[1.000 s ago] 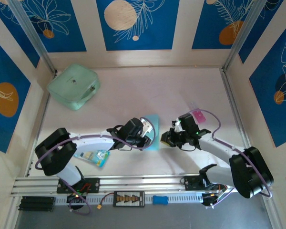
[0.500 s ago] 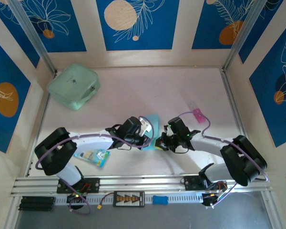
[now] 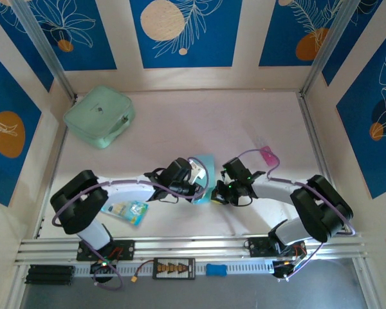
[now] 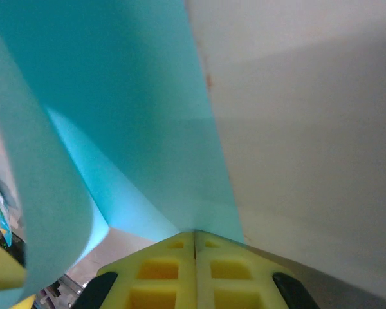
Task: Fold a paper plane with a square sheet of paper (pick it up from the middle)
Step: Fold the triangle a second time at the center of the table.
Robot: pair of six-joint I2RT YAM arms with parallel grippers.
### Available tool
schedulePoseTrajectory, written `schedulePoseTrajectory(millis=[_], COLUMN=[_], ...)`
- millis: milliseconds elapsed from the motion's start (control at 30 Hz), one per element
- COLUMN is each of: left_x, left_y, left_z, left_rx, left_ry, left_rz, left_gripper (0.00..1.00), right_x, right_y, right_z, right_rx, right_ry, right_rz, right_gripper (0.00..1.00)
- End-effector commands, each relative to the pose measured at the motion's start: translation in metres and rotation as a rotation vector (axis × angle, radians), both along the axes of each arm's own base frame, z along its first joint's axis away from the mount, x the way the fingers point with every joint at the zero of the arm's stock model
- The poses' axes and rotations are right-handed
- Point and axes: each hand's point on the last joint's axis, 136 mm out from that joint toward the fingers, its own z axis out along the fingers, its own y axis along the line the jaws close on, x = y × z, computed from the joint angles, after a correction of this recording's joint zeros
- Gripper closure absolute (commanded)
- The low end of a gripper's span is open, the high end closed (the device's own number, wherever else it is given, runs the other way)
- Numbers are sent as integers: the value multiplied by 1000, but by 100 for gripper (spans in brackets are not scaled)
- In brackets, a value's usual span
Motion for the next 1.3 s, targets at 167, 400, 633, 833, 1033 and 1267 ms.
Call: schedulePoseTrajectory(millis=[167,400,633,833,1033,1267], left_x=[5,9,11,11,10,8], left_y=[-10,-5,-2,-1,-3,-7], left_z=[2,2,2,0,2,2], left_rx=[-45,-24,-20,-16,-22,-42], left_ry=[48,31,27,32,36,55], left_rz=[16,47,63,60,56,51], left_gripper=[100,100,100,100,100,100], right_x=[-5,9,12,-3,-15,-25], right_y=[-6,5,14,-5,-18,-25], right_z=[11,21,8,-21,-18,-20], right_rx=[43,114,131,-13,-66,-73], right_ry=[-10,-51,-33,59,68,95], right_rz=[22,-31,-55,-50,-19,-22], right_gripper=[96,95,95,96,96,96])
